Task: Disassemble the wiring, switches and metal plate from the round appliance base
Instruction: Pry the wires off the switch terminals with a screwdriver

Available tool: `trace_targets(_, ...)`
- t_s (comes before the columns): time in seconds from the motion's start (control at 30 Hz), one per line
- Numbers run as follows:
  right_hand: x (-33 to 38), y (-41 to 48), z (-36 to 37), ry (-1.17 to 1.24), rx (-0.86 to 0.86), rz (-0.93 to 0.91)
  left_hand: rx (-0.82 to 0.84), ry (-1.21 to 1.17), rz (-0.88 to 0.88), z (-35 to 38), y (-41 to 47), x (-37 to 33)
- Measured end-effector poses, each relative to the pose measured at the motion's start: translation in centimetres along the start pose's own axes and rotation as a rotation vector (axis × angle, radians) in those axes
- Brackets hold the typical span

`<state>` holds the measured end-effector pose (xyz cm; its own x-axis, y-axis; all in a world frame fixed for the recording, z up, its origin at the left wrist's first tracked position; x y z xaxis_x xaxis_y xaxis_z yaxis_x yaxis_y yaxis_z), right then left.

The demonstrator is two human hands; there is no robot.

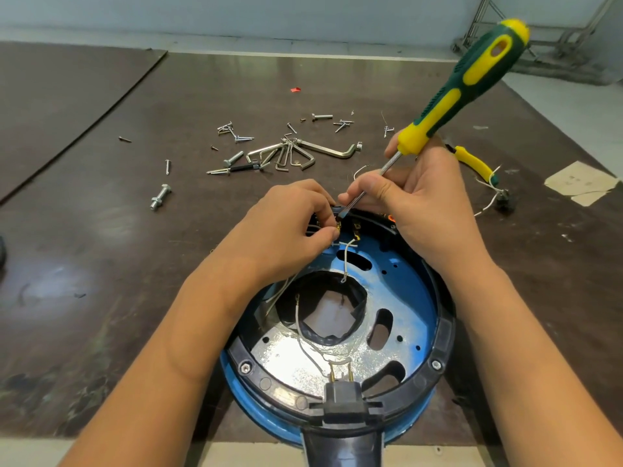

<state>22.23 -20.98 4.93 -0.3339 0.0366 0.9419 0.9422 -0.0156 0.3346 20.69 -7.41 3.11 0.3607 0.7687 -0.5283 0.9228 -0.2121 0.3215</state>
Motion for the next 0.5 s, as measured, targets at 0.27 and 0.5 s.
trace_targets(0.27, -1.3, 0.5, -0.3, 0.084, -0.072, 0.192, 0.006, 0.001, 0.001, 0.1, 0.0, 0.1)
trace_targets(0.5, -2.3, 0.7, -0.8, 0.113, -0.115, 0.249, 0.002, -0.009, -0.003, 0.1, 0.0, 0.0)
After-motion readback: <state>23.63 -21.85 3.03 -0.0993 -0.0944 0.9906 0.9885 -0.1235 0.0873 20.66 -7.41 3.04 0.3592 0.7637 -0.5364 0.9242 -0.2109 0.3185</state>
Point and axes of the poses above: each hand's wrist, its own y-axis towards the middle knuckle, its own z-axis out of the palm, x = y × z, the point moved 10 cm from there along y, towards the middle knuckle, and after that the axes turned 11 degrees about -x, right-handed, at the moved point
